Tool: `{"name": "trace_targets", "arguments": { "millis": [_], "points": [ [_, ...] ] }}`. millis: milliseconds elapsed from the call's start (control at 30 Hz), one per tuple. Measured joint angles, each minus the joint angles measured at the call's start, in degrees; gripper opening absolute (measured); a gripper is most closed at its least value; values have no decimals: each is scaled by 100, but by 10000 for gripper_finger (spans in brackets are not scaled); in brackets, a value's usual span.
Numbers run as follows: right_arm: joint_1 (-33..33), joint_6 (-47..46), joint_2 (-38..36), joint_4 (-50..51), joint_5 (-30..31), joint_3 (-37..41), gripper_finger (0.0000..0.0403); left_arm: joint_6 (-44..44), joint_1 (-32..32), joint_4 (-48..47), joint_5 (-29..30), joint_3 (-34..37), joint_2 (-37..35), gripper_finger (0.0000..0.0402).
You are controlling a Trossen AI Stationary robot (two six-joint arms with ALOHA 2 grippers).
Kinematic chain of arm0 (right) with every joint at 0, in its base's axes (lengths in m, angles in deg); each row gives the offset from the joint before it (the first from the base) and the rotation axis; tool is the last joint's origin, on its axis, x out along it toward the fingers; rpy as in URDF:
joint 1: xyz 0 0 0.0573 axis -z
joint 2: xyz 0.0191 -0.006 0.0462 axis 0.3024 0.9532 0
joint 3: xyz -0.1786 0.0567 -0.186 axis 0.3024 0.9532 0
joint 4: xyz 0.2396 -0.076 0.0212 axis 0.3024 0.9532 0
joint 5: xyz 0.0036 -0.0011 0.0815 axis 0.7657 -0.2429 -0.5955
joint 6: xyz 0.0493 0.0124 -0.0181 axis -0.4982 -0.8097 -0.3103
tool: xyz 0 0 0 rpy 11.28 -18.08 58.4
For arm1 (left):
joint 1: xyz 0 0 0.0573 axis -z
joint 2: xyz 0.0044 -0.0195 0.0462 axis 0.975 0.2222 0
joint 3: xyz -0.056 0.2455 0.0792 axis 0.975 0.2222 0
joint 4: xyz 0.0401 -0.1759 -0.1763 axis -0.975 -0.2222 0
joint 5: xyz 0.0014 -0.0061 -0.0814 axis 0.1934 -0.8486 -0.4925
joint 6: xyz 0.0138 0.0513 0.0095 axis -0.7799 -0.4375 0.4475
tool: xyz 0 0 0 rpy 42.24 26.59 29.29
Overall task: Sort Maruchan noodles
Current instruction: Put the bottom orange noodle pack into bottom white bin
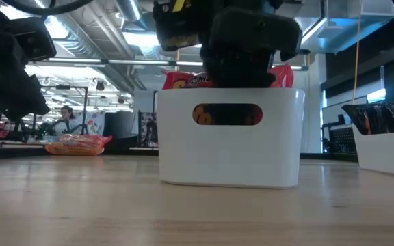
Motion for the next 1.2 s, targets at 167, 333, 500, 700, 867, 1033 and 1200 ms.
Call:
{"name": "trace_targets", "arguments": {
  "millis": [167, 333, 500, 700, 867, 1033, 1200],
  "points": [
    [28, -43, 21, 389, 187, -155, 244, 0, 0, 0, 2, 0, 0, 124],
    [22, -86, 21, 720, 721, -383, 264, 0, 0, 0, 2, 0, 0, 124],
    [31, -62, 21, 721, 791, -387, 265, 0, 0, 0, 4, 0, 0, 124],
    [28, -71, 21, 715, 616, -387, 265, 0, 0, 0, 3, 0, 0, 124],
    [26, -104, -19, 807, 607, -387, 266, 0, -2, 0, 4, 0, 0, 124],
    [24, -243, -109, 901, 579, -391, 266, 0, 0, 0, 4, 0, 0, 124],
    [24, -351, -279, 960, 679, -398, 266, 0, -2, 2, 4, 0, 0, 124]
  ]
}}
